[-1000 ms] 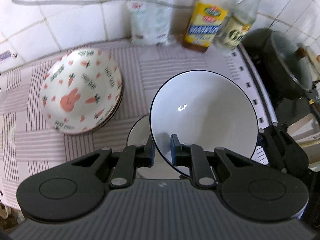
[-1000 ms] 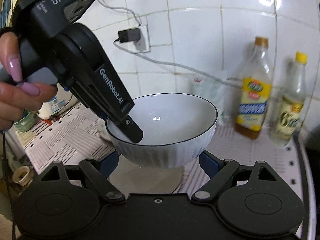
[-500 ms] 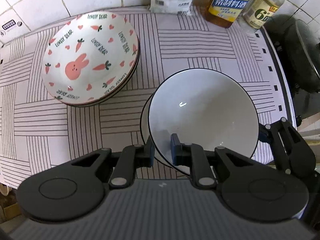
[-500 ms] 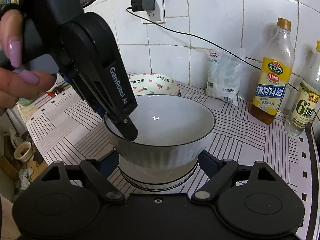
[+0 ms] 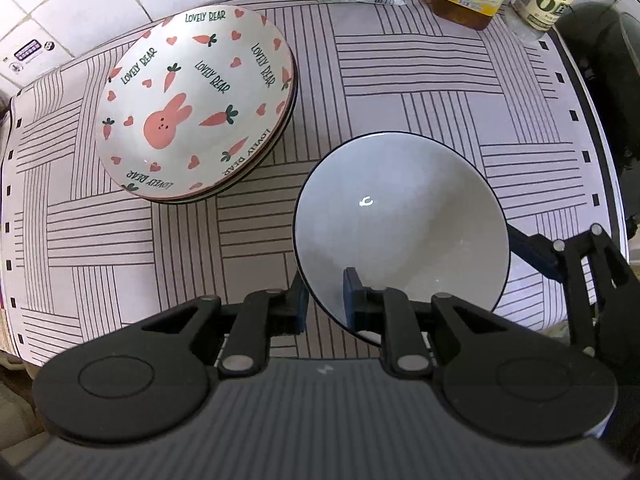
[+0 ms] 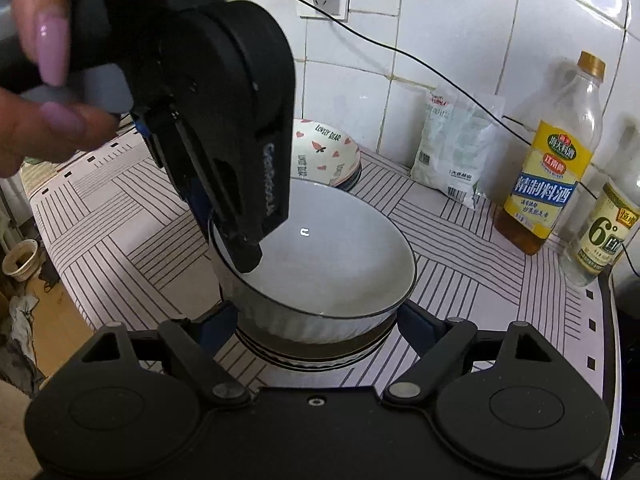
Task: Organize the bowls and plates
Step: 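Lift the third white bowl and lower it into the bowl stack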
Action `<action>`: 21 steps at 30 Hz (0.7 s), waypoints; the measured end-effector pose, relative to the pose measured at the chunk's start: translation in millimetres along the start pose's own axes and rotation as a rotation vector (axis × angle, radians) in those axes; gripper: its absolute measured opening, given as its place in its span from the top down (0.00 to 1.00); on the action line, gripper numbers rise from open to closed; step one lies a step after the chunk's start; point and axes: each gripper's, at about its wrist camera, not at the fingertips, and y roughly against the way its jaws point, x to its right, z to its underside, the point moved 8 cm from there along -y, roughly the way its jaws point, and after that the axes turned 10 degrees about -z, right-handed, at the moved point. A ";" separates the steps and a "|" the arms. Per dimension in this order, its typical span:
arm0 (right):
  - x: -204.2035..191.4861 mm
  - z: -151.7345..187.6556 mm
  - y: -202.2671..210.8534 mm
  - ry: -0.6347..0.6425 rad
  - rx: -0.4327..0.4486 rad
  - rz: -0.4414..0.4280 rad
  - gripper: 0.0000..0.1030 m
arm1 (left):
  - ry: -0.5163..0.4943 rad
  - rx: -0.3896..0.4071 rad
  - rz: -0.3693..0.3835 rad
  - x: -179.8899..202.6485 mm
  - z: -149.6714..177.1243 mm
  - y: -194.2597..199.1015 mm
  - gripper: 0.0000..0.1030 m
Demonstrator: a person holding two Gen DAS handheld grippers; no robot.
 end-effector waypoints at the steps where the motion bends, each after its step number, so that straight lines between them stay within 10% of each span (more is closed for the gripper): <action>1: -0.3 0.3 -0.1 0.002 -0.002 0.002 0.12 | 0.003 -0.001 0.000 0.0 0.4 -0.4 0.84; 14: -5.4 6.0 11.3 -0.020 0.010 0.013 0.11 | 0.059 0.067 0.022 -3.4 7.2 5.7 0.83; 21: -7.6 15.5 32.5 -0.059 0.081 -0.034 0.11 | 0.117 0.212 0.110 -19.6 6.1 37.7 0.64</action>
